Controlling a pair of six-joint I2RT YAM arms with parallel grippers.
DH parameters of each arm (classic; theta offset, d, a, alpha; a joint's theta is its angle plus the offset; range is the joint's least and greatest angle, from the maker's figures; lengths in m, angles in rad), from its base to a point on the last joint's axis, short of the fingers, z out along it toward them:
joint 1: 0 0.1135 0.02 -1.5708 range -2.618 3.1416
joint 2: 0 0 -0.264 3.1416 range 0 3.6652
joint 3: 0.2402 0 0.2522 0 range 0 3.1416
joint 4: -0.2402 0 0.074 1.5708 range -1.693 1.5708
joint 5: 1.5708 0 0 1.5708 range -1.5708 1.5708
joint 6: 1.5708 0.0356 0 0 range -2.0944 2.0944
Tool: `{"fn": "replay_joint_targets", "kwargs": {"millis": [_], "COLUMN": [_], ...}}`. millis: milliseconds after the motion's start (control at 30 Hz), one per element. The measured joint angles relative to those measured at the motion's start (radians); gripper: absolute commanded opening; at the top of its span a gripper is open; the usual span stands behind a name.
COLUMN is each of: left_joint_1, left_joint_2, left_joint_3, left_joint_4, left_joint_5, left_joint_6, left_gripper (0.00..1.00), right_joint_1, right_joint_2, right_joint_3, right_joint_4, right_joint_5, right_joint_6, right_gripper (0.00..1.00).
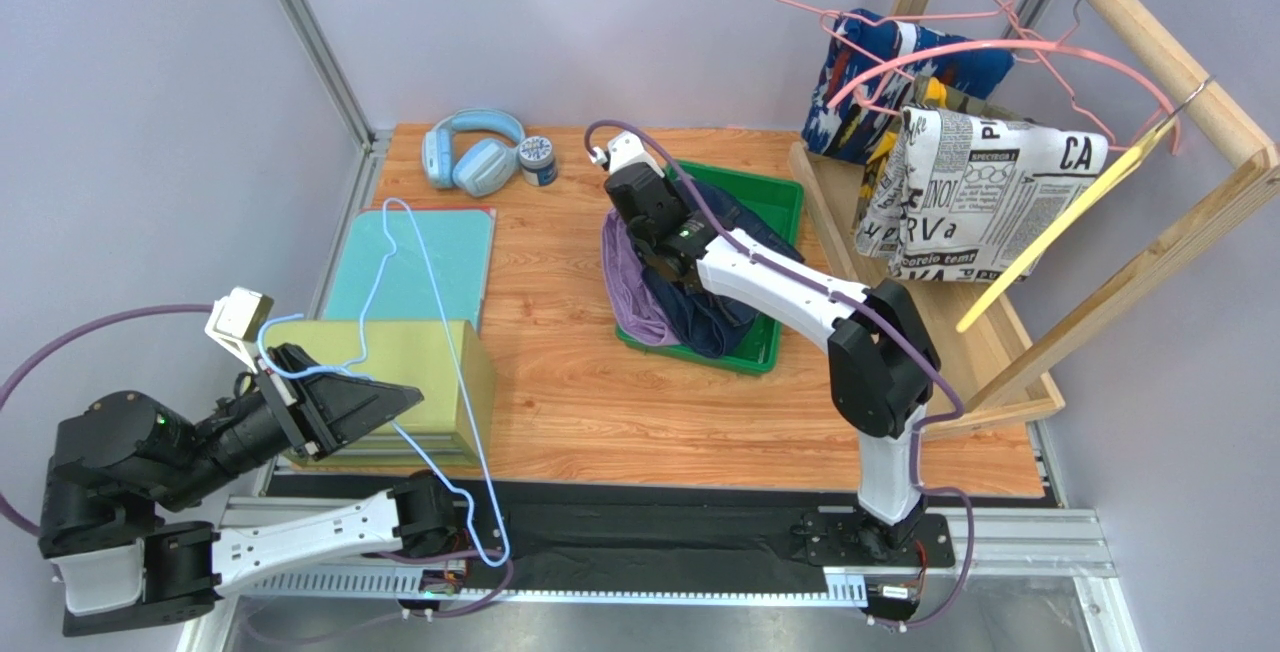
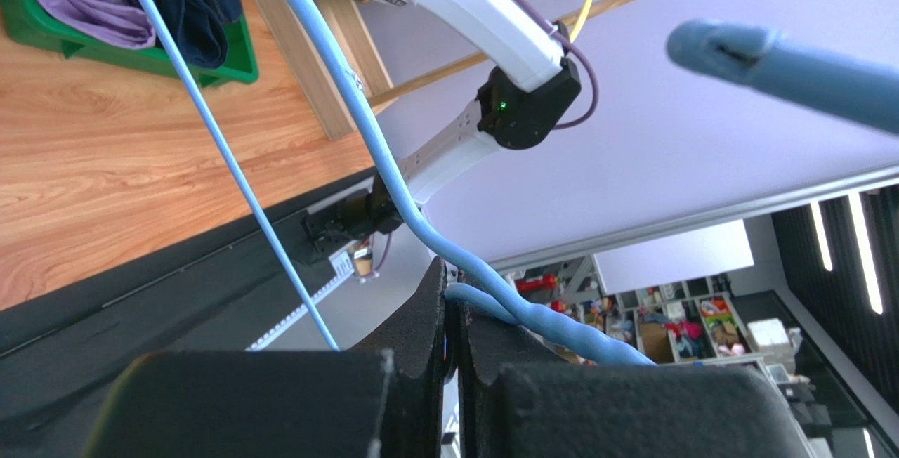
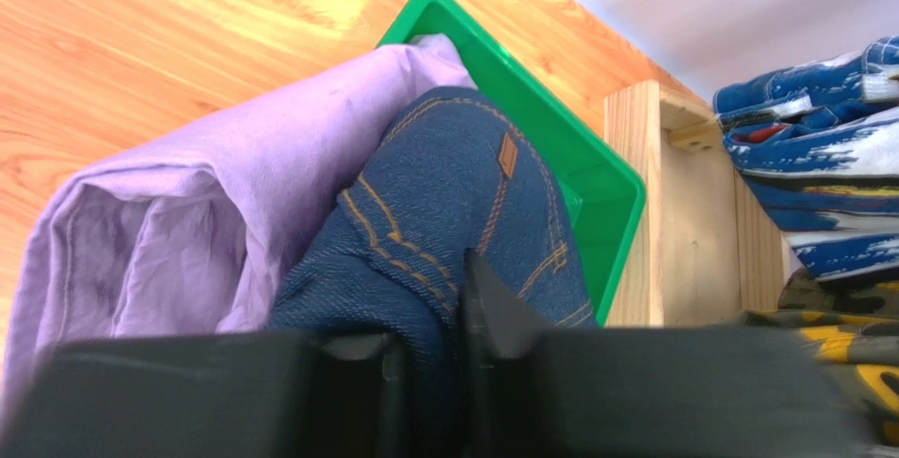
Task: Remove the trousers from the hanger
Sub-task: Place the trousers into the basket
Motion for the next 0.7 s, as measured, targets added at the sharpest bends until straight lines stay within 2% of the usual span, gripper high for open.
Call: {"fn": "replay_joint_targets", "kwargs": {"millis": [67,100,200,300,433,533,700], "left_joint_1": [0.0,0.0,0.0,0.0,0.0,0.0,0.0], "left_joint_2": [0.01,0.02,0.05,0.081,0.126,0.155,0.224], "left_joint_3": [-0.013,-0.014,-0.018,-0.027,-0.037,-0.055,-0.066], "left_joint_4": [0.008,0.011,0.037,0.064,0.103,0.14,0.197], "left_joint_5": [0.017,0.025,0.046,0.068,0.092,0.107,0.145], "left_joint_6": [0.0,0.001,0.004,0.014,0.035,0.047,0.068], "left_gripper": [0.0,0.0,0.0,0.0,0.0,0.0,0.0], "right_joint_1": [0.003,0.003,0.003,0.006,0.035,0.076,0.132], "right_joint_2": [0.006,0.005,-0.012,-0.058,-0.216,-0.367,-0.632], "right_joint_3": [0.019,0.03,0.04,0.04,0.028,-0.007,-0.079], "right_joint_4": [-0.037,-0.062,-0.134,-0.255,-0.45,-0.53,-0.639], "right_joint_5": [0.006,0.015,0.033,0.04,0.039,0.014,-0.114], "right_joint_6": [0.041,0.058,0.115,0.185,0.29,0.346,0.426], "right_gripper": [0.46,0.57,0.69,0.77,0.8,0.86,0.85]}}
